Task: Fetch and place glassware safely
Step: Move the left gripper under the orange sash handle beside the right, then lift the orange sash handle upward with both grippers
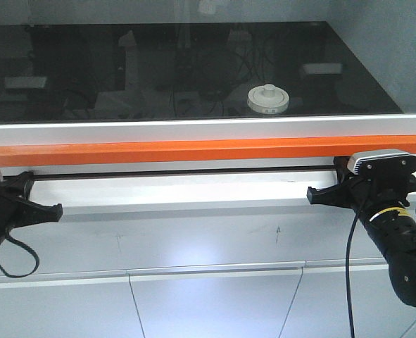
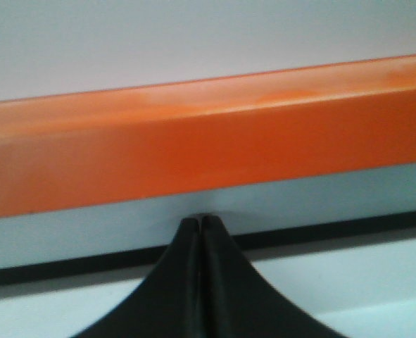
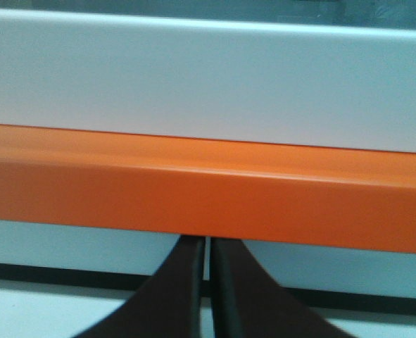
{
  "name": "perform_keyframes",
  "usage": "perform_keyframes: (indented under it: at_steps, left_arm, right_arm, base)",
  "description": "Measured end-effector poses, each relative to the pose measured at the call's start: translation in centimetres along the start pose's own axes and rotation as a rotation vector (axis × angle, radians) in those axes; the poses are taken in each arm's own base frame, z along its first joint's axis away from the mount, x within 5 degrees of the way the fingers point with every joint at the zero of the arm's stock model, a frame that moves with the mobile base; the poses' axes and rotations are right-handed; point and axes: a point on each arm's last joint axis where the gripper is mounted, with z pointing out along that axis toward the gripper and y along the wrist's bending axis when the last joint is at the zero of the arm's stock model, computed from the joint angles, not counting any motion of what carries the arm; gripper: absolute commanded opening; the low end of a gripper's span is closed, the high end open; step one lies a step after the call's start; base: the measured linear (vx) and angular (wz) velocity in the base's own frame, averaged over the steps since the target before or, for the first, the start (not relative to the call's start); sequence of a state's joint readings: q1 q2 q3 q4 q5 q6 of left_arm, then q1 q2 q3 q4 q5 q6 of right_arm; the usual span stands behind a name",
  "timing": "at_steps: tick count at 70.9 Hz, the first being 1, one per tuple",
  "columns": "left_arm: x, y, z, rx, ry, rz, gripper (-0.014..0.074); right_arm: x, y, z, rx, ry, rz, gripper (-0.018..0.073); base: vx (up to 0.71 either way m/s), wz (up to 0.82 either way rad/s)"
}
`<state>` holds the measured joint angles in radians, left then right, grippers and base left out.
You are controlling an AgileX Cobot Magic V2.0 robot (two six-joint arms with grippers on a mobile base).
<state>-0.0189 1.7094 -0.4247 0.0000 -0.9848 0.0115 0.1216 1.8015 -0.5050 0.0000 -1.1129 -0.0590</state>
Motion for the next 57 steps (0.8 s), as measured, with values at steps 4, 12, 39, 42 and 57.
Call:
perform_keyframes:
  at_steps: [4,12,39,42,57]
  left_arm:
    - [-0.3,0.0,0.3,0.0,-0.016,0.0,-0.0007]
    - [-0.6,0.0,0.5,0.0,-0.027,-0.001,-0.0007]
    - [-1.6,-0.1,0.1,0.008,-0.044,-0.013,-0.0007]
    - [-1.7,-0.1,0.0,0.008,-0.04,-0.013,-0.0007]
    - [-2.5,0.0,-0.5,0.007,-0.036,-0.014,-0.0007]
  right_arm:
    - [0.0,0.0,0.0,0.0,0.0,0.0,-0.0001]
    - [0.0,0.0,0.0,0.0,0.0,0.0,-0.0001]
    - [-0.1,0.0,0.0,0.0,-0.006,0.0,-0.0001]
    - [-0.1,0.0,0.0,0.0,-0.008,0.0,-0.0001]
    - [-0.8,0.0,-0.2,0.001,-0.019,0.0,-0.0001]
  base:
    - [0.0,0.0]
    - [0.0,0.0]
    - [0.0,0.0]
    - [0.0,0.0]
    - [0.0,0.0]
